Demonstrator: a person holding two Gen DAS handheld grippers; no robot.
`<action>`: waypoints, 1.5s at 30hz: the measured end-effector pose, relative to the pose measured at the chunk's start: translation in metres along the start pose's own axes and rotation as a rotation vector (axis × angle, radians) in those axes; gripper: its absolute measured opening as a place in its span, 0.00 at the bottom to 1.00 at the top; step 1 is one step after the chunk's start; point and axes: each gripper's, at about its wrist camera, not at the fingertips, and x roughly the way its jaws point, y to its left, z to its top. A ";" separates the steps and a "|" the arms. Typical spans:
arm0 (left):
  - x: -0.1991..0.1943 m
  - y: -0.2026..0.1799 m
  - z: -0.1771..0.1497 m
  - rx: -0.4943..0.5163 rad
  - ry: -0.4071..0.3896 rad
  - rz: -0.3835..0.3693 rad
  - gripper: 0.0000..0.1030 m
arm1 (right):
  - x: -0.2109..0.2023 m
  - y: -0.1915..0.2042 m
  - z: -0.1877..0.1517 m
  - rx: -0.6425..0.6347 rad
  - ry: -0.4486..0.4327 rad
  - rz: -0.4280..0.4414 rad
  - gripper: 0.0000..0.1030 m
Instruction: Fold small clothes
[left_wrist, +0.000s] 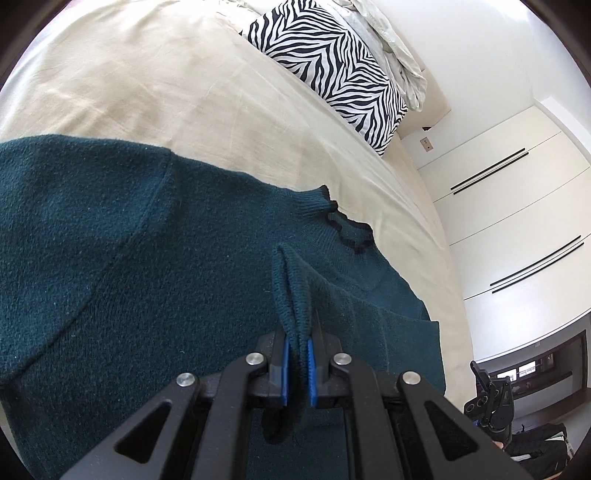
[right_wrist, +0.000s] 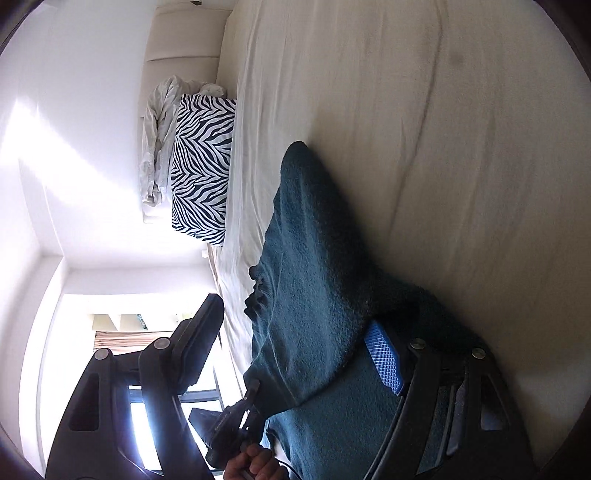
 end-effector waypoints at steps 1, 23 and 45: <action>0.001 0.003 0.000 -0.005 0.007 0.007 0.08 | -0.002 -0.001 0.005 -0.012 -0.022 -0.014 0.71; 0.019 0.017 -0.006 0.013 0.025 0.035 0.12 | -0.019 0.066 0.030 -0.223 0.077 -0.002 0.69; 0.026 0.037 -0.007 -0.030 0.017 -0.070 0.12 | 0.062 0.040 0.072 -0.199 0.312 -0.001 0.67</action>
